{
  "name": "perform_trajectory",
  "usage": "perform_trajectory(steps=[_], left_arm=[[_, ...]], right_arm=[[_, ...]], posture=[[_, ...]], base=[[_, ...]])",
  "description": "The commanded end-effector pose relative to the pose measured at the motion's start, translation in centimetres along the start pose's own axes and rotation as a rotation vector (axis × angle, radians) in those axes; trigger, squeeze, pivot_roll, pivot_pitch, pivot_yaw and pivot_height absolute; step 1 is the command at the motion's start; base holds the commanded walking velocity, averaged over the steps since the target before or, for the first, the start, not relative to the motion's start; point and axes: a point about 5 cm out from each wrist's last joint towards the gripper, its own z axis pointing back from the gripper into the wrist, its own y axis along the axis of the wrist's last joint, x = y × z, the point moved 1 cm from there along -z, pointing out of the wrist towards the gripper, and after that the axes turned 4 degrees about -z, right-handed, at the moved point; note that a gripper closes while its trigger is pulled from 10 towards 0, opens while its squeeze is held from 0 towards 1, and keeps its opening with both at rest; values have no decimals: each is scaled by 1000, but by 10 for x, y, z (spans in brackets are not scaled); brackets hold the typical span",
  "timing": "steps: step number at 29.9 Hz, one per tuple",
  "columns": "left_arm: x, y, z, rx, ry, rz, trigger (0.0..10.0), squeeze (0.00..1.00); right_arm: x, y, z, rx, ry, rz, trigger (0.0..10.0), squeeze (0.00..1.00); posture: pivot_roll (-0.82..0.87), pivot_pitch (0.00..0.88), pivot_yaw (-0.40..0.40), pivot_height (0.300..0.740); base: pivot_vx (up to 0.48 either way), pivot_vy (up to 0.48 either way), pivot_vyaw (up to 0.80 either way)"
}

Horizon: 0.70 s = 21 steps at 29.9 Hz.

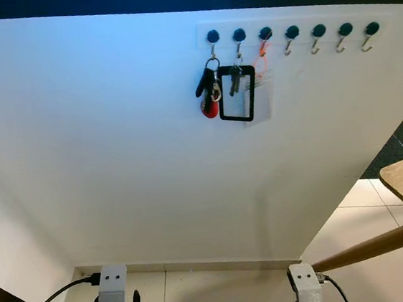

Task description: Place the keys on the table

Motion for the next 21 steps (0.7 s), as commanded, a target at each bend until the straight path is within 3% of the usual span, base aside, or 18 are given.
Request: perform_trajectory(steps=[1, 10, 21], left_arm=[[2, -7, 2, -24, 0, 8, 10000, 0], [4, -11, 3, -50, -4, 150, 10000, 0], [13, 2, 2, 37, -48, 138, 10000, 0]], right_arm=[[2, -5, 2, -16, -10, -6, 10000, 0], [4, -3, 2, -12, -13, -5, 10000, 0], [7, 6, 1, 41, -22, 19, 10000, 0]], posture=[[26, 70, -29, 740], [18, 59, -31, 740], [22, 62, -36, 740]], base=[[0, 0, 0], [0, 0, 0], [0, 0, 0]])
